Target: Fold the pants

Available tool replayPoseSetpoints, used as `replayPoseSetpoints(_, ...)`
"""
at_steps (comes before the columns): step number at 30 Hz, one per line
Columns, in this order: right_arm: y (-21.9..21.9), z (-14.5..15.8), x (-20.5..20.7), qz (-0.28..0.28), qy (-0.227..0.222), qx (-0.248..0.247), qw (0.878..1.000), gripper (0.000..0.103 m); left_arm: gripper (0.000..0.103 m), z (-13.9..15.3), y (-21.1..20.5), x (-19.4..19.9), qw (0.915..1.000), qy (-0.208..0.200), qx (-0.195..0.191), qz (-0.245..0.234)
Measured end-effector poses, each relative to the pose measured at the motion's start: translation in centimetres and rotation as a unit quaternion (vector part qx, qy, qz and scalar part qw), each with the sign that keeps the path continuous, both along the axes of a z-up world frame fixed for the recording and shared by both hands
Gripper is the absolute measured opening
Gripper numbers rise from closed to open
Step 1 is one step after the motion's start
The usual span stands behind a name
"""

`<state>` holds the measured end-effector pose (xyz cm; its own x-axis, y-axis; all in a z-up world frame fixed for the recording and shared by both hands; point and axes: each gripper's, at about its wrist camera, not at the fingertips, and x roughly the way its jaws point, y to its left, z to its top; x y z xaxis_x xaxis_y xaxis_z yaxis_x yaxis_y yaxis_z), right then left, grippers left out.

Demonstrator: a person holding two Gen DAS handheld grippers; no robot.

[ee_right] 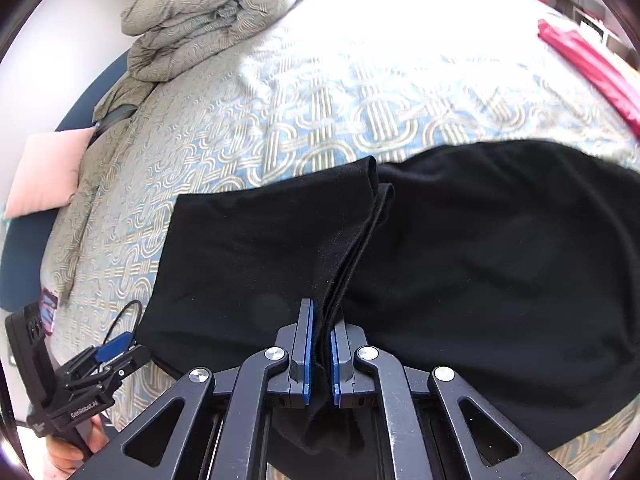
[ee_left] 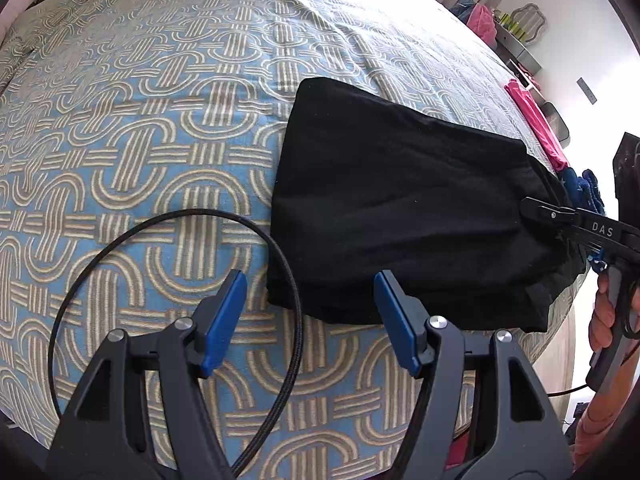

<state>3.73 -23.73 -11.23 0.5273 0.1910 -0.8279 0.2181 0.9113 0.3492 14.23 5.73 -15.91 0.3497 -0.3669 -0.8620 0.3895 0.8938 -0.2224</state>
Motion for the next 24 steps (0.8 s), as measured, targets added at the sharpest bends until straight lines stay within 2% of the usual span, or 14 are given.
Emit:
replayPoseSetpoints(9, -2.2, 4.0, -2.0, -0.009, -0.043, -0.026, 0.999, 0.006, 0.067, 1.2, -1.3, -0.3, 0.9998, -0.008, -0.008, -0.015)
replayPoseSetpoints(12, -3.1, 2.3, -1.2, 0.005, -0.019, -0.032, 0.999, 0.007, 0.069, 0.9, -1.9, -0.3, 0.9998, -0.005, -0.008, -0.019)
replayPoseSetpoints(15, -4.2, -1.9, 0.0, 0.025, 0.043, -0.017, 0.999, 0.010, 0.069, 0.6, -2.3, -0.5, 0.9998, -0.003, -0.002, -0.022)
replayPoseSetpoints(17, -4.8, -3.8, -0.1, 0.017, 0.071, -0.004, 0.997, 0.020, 0.069, 0.9, -2.3, -0.5, 0.9997, -0.006, -0.004, -0.023)
replayPoseSetpoints(18, -5.3, -3.9, -0.5, 0.011, 0.064, 0.012, 0.998, 0.021, 0.069, 1.0, -2.3, -0.5, 0.9997, -0.008, -0.004, -0.022)
replayPoseSetpoints(20, -6.3, -3.5, -1.3, -0.005, 0.057, 0.021, 0.998, 0.034, 0.069, 1.4, -2.2, -0.3, 0.9998, -0.009, -0.009, -0.016)
replayPoseSetpoints(23, -8.6, -2.3, -3.0, -0.046, 0.040, 0.010, 0.998, 0.047, 0.069, 1.9, -2.5, -0.1, 0.9996, -0.013, -0.023, -0.009)
replayPoseSetpoints(24, -9.7, -2.0, -3.9, -0.064, 0.037, 0.007, 0.997, 0.047, 0.069, 2.2, -2.9, 0.0, 0.9995, -0.017, -0.025, -0.010)
